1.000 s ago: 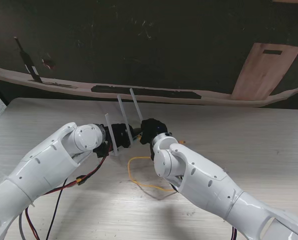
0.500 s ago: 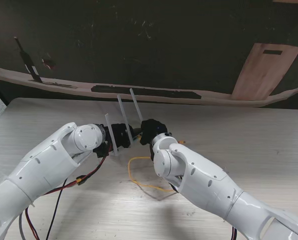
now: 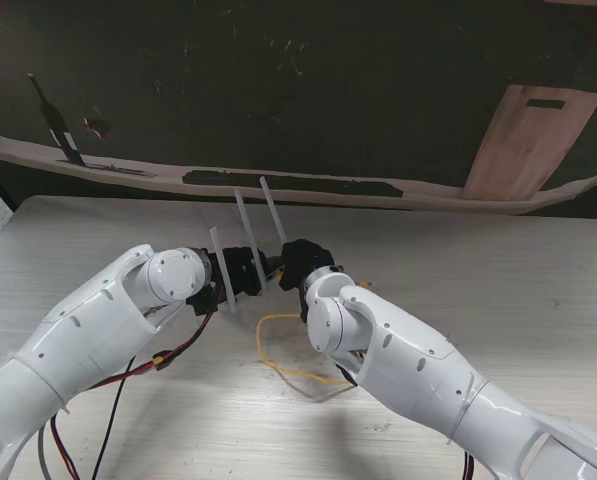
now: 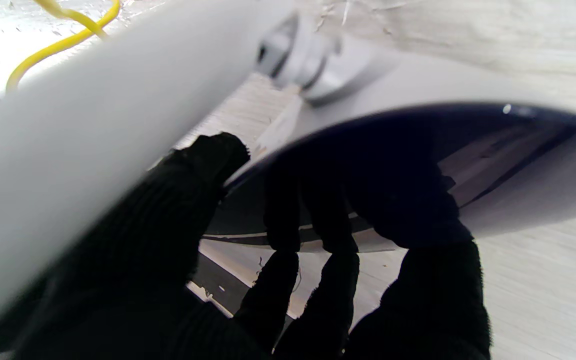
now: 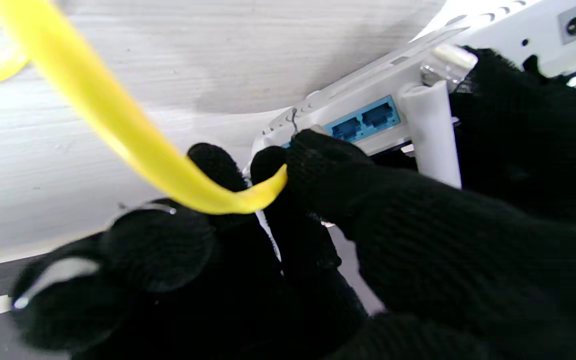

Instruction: Untangle the Ethernet cable and plug it into the router

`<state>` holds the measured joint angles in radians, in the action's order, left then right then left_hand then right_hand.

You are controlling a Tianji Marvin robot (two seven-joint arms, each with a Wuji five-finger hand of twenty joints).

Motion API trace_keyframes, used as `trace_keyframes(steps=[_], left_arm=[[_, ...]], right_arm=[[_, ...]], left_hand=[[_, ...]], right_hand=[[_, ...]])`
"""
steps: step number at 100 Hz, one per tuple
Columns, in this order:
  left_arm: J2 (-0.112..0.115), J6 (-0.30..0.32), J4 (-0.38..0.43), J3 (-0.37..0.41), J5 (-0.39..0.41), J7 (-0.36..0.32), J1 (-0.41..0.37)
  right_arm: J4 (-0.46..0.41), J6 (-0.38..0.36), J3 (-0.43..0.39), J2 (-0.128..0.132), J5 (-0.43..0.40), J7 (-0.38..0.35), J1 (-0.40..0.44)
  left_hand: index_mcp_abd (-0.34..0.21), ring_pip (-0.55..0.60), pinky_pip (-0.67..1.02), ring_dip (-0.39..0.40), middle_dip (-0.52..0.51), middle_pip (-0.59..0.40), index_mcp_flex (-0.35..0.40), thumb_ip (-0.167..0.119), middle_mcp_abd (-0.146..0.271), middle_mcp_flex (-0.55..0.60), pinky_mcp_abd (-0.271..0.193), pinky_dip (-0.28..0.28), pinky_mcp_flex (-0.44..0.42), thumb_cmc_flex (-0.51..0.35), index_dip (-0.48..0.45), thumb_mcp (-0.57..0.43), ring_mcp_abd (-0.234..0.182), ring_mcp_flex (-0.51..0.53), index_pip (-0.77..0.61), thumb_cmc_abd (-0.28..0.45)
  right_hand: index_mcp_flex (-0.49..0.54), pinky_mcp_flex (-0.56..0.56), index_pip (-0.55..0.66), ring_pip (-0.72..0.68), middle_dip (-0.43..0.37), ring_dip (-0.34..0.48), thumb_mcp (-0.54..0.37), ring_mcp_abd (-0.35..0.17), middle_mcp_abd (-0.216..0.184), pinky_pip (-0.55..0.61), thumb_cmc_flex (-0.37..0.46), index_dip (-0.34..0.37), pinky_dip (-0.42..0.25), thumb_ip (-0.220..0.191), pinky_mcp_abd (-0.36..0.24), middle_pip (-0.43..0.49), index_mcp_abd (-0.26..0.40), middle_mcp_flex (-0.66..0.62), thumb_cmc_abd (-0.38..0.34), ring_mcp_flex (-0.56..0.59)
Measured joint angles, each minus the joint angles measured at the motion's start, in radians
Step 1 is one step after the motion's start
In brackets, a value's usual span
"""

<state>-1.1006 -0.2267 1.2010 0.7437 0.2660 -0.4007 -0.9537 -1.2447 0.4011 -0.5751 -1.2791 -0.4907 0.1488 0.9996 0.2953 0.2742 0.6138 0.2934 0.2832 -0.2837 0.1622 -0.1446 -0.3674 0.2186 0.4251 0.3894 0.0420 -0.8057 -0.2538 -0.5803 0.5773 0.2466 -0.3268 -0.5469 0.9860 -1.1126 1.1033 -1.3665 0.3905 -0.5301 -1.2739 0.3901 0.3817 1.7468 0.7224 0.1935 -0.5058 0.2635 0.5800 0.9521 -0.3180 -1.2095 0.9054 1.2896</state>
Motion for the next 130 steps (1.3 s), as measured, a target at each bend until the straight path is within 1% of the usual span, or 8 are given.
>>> trace_keyframes(steps=[5,29,39,46,68,69,90,130], left_arm=[[0.000,0.000,0.000,0.000,0.000,0.000,0.000],[0.000,0.000,-0.003,-0.002,-0.005,-0.002,0.003],[0.000,0.001,-0.004,-0.003,-0.007,-0.003,0.005],[0.000,0.002,-0.005,-0.003,-0.007,-0.004,0.005],[0.000,0.005,-0.007,-0.003,-0.009,-0.004,0.006],[0.000,0.005,-0.007,-0.003,-0.009,-0.004,0.006],[0.002,0.013,-0.015,-0.012,-0.018,-0.008,0.015],[0.004,0.036,-0.044,-0.032,-0.056,-0.027,0.044]], right_arm=[[0.000,0.000,-0.001,-0.001,0.005,-0.001,0.000],[0.021,0.000,-0.001,-0.017,0.019,0.041,0.000],[0.030,0.000,-0.001,-0.022,0.019,0.051,0.000],[0.032,0.003,-0.001,-0.025,0.019,0.056,0.000],[0.041,0.013,-0.005,-0.036,0.034,0.077,0.003],[0.042,0.013,-0.005,-0.036,0.034,0.078,0.004],[0.058,0.011,-0.010,-0.048,0.052,0.102,0.005],[0.101,-0.019,-0.010,-0.067,0.084,0.145,-0.002]], left_hand=[[0.000,0.000,0.000,0.000,0.000,0.000,0.000,0.000,0.000,0.000,0.000,0.000,0.000,0.000,0.000,0.000,0.000,0.000,0.000,0.000],[0.000,0.000,0.000,0.000,0.000,0.000,0.000,0.000,0.000,0.000,0.000,0.000,0.000,0.000,0.000,0.000,0.000,0.000,0.000,0.000],[0.000,0.000,0.000,0.000,0.000,0.000,0.000,0.000,0.000,0.000,0.000,0.000,0.000,0.000,0.000,0.000,0.000,0.000,0.000,0.000],[0.000,0.000,0.000,0.000,0.000,0.000,0.000,0.000,0.000,0.000,0.000,0.000,0.000,0.000,0.000,0.000,0.000,0.000,0.000,0.000],[0.000,0.000,0.000,0.000,0.000,0.000,0.000,0.000,0.000,0.000,0.001,0.000,0.000,0.000,0.000,0.001,0.001,0.000,0.000,0.000],[0.000,0.000,0.000,0.000,0.000,0.000,0.000,0.000,0.000,0.000,0.001,0.000,0.000,0.000,0.000,0.001,0.002,0.000,0.000,0.000],[0.002,0.000,0.000,0.000,0.000,0.000,0.000,0.000,-0.003,0.000,0.009,0.000,0.000,0.000,0.000,0.001,0.008,0.000,0.000,0.000],[0.016,0.000,0.000,0.000,0.000,0.000,0.000,-0.013,-0.018,0.000,0.031,0.001,-0.001,0.000,0.000,0.001,0.029,0.000,0.000,0.000]], right_hand=[[0.000,-0.005,0.000,-0.026,0.010,-0.008,0.000,-0.010,-0.008,0.017,0.000,0.021,-0.015,-0.002,-0.013,0.018,-0.003,0.000,0.000,0.001],[0.000,-0.028,0.000,-0.133,0.046,-0.072,-0.010,-0.054,-0.040,0.083,0.001,0.102,-0.098,-0.075,-0.083,0.081,-0.009,0.000,0.025,0.006],[0.000,-0.033,0.000,-0.155,0.065,-0.096,-0.013,-0.067,-0.051,0.098,0.001,0.125,-0.117,-0.114,-0.104,0.098,-0.012,0.000,0.035,0.010],[0.000,-0.037,0.000,-0.169,0.080,-0.100,-0.013,-0.078,-0.058,0.104,0.001,0.138,-0.129,-0.125,-0.119,0.107,-0.013,0.000,0.036,0.011],[-0.001,-0.042,0.003,-0.201,0.136,-0.136,-0.024,-0.091,-0.067,0.117,0.001,0.187,-0.159,-0.138,-0.136,0.131,-0.014,0.000,0.055,0.012],[-0.001,-0.042,0.003,-0.202,0.136,-0.136,-0.024,-0.091,-0.068,0.117,0.001,0.191,-0.159,-0.148,-0.136,0.131,-0.014,0.000,0.057,0.012],[-0.010,-0.044,0.020,-0.217,0.149,-0.149,-0.034,-0.095,-0.071,0.124,0.001,0.209,-0.170,-0.159,-0.143,0.141,-0.014,0.000,0.063,0.012],[-0.011,-0.047,0.050,-0.224,0.161,-0.151,-0.053,-0.097,-0.073,0.126,0.001,0.263,-0.173,-0.167,-0.145,0.151,-0.017,-0.001,0.086,0.013]])
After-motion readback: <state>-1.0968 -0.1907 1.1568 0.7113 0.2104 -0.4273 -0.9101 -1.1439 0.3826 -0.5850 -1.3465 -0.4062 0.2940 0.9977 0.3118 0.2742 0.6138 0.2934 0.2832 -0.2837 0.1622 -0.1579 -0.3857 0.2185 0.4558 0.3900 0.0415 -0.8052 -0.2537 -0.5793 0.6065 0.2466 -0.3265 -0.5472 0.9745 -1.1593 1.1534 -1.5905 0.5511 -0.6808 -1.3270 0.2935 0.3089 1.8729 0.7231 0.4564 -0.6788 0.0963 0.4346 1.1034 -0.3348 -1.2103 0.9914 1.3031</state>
